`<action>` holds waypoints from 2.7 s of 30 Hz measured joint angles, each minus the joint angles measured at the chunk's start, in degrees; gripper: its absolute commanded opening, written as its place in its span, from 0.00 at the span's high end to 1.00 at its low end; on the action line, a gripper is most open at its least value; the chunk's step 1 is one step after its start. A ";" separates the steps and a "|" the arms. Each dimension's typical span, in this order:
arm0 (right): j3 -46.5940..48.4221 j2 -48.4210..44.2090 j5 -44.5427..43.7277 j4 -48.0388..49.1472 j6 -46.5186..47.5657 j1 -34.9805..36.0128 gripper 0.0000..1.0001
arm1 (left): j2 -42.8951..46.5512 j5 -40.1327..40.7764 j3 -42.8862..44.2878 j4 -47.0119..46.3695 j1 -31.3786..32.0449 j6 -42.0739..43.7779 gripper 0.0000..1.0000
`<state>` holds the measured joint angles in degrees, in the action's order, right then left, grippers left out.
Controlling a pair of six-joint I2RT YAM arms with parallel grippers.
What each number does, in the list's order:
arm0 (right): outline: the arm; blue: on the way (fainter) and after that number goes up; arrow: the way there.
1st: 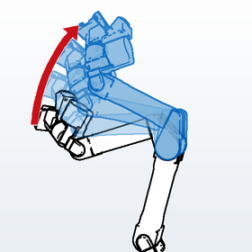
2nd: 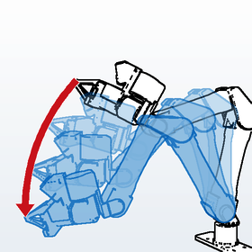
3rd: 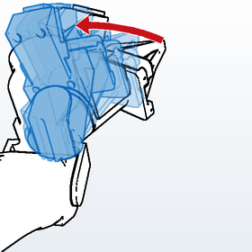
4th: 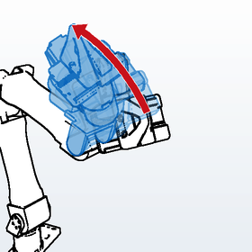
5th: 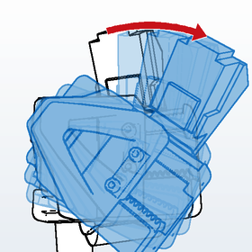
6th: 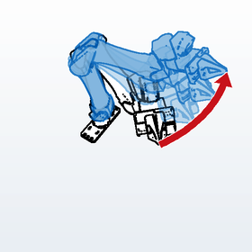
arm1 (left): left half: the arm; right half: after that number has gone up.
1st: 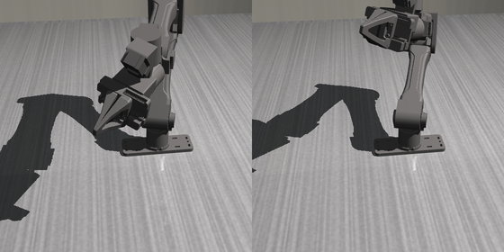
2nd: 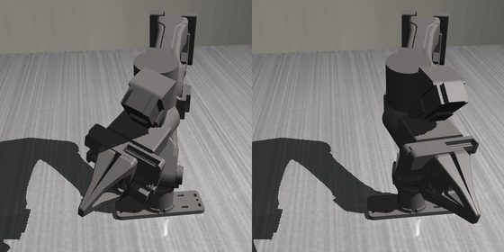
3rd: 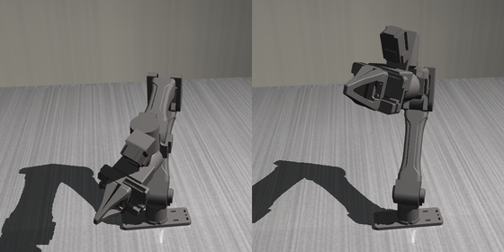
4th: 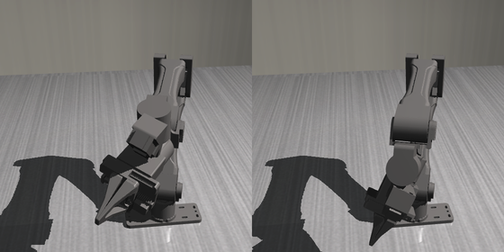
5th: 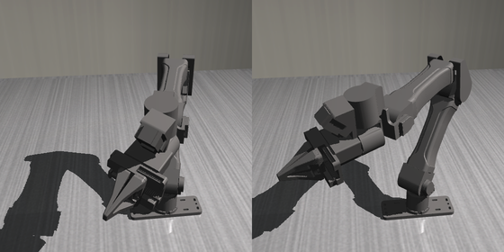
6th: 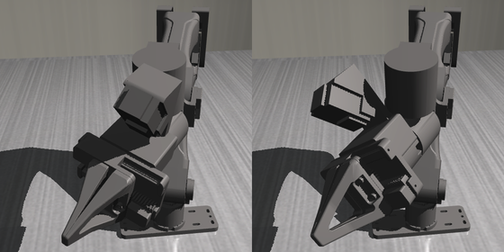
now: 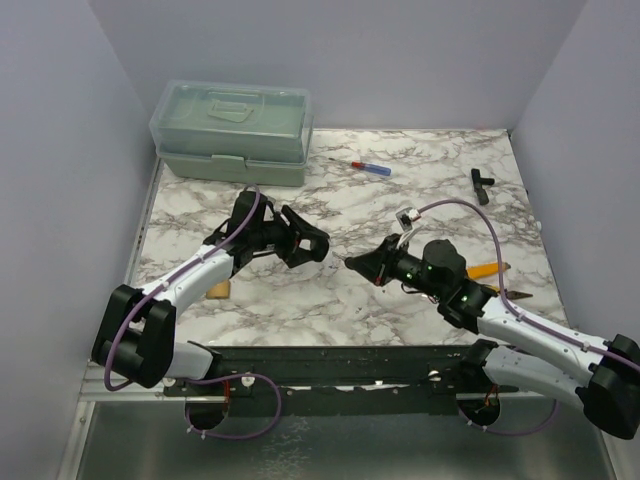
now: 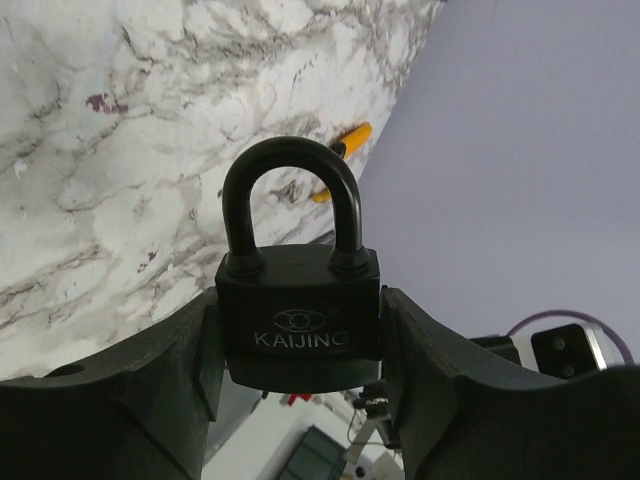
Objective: Unlock with the key
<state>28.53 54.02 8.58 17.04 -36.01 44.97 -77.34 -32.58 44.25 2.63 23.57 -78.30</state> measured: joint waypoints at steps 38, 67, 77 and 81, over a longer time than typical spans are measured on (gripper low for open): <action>0.00 6.51 -8.33 0.46 0.17 6.34 1.00 | -0.11 -7.15 1.27 4.46 -0.37 6.86 1.00; 7.91 9.20 -16.68 -7.08 65.94 16.24 1.00 | -0.24 -3.54 4.13 18.05 -0.98 7.13 1.00; 8.81 12.52 -17.33 -5.60 82.27 22.67 1.00 | -1.01 0.04 7.76 27.71 -1.77 7.52 1.00; 9.14 13.70 -17.86 -6.38 85.33 23.85 1.00 | -1.64 0.22 7.76 29.27 -1.84 7.58 1.00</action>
<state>37.67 67.72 -9.28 10.66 49.32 68.82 -78.98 -32.36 52.01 31.90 21.74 -70.72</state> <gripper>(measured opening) 0.070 0.613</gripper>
